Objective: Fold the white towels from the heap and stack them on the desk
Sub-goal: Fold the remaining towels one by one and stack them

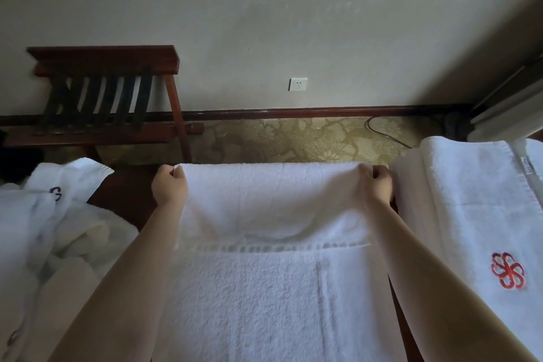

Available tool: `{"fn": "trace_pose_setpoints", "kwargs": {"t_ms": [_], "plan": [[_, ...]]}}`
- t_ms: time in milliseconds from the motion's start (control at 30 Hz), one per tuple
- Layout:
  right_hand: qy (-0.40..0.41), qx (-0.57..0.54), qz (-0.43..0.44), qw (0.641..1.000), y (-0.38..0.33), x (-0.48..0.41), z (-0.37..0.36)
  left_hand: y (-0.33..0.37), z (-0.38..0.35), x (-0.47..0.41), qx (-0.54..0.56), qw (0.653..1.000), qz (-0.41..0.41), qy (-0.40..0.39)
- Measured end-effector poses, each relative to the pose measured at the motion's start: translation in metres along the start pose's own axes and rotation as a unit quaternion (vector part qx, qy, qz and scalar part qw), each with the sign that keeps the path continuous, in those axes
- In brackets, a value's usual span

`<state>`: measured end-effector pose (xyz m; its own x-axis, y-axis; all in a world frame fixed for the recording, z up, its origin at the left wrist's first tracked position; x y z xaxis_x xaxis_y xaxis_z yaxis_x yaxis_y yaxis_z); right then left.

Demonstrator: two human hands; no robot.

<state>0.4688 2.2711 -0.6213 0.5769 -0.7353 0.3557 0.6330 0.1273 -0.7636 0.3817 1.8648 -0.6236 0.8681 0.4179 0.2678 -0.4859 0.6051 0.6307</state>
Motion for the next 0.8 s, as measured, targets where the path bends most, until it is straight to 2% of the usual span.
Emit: {"fn": "trace_pose_setpoints", "kwargs": {"t_ms": [67, 167, 400, 567, 700, 800], "plan": [[0.010, -0.032, -0.012, 0.999, -0.003, 0.002, 0.000, 0.003, 0.000, 0.001, 0.019, 1.000, 0.015, -0.008], [-0.035, -0.048, -0.013, 0.998, -0.007, 0.002, 0.003, 0.008, 0.004, 0.002, 0.039, 0.998, 0.031, -0.041], [-0.045, -0.013, 0.054, 0.997, -0.017, 0.018, 0.036, 0.019, 0.038, 0.024, 0.029, 0.997, -0.051, -0.041], [-0.037, -0.055, 0.092, 0.994, -0.021, 0.051, 0.069, 0.022, 0.077, 0.061, 0.003, 0.994, -0.108, -0.028], [-0.057, -0.104, 0.090, 0.989, -0.016, 0.082, 0.094, 0.016, 0.106, 0.092, -0.021, 0.990, -0.137, -0.019], [-0.065, -0.151, 0.054, 0.985, -0.004, 0.111, 0.113, 0.001, 0.119, 0.117, 0.036, 0.991, -0.121, -0.051]]}}
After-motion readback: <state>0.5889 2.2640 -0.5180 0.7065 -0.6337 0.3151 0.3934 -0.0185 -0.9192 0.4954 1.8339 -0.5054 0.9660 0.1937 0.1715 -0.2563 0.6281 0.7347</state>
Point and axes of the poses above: each hand's wrist, its own x-axis away from the middle knuckle, its own z-axis out of the back of the hand, y = z × x, the point moved 2 cm from there along -x, towards the middle knuckle, and after that the axes turned 5 degrees about -y, right-handed, at the moved point
